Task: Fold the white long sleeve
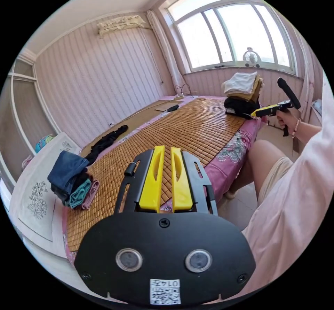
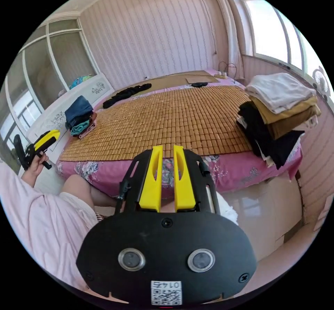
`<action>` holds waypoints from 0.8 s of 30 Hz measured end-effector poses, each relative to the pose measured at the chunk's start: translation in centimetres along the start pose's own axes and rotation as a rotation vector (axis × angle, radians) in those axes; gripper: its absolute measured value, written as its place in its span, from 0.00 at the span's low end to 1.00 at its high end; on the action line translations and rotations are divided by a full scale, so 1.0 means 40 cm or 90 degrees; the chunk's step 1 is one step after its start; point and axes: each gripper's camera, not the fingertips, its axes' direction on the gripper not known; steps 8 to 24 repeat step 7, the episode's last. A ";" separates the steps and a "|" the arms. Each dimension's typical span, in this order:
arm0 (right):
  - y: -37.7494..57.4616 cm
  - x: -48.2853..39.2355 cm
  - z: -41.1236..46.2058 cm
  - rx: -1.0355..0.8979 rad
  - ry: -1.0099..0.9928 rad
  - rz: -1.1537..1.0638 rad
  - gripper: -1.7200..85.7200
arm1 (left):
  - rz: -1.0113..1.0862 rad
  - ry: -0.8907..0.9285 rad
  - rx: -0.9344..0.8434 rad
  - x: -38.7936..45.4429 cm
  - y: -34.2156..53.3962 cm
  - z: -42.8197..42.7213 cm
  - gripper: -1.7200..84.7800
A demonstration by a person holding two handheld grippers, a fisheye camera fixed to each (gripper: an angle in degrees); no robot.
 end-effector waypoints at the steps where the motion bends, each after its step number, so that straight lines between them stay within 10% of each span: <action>1: -0.011 -0.034 0.006 0.008 -0.008 -0.025 0.09 | -0.009 -0.008 0.000 -0.018 0.011 -0.024 0.07; 7: -0.063 -0.380 0.134 -0.017 -0.076 -0.218 0.12 | -0.134 -0.090 -0.002 -0.196 0.186 -0.226 0.08; 24: -0.063 -0.380 0.134 -0.017 -0.076 -0.218 0.12 | -0.134 -0.090 -0.002 -0.196 0.186 -0.226 0.08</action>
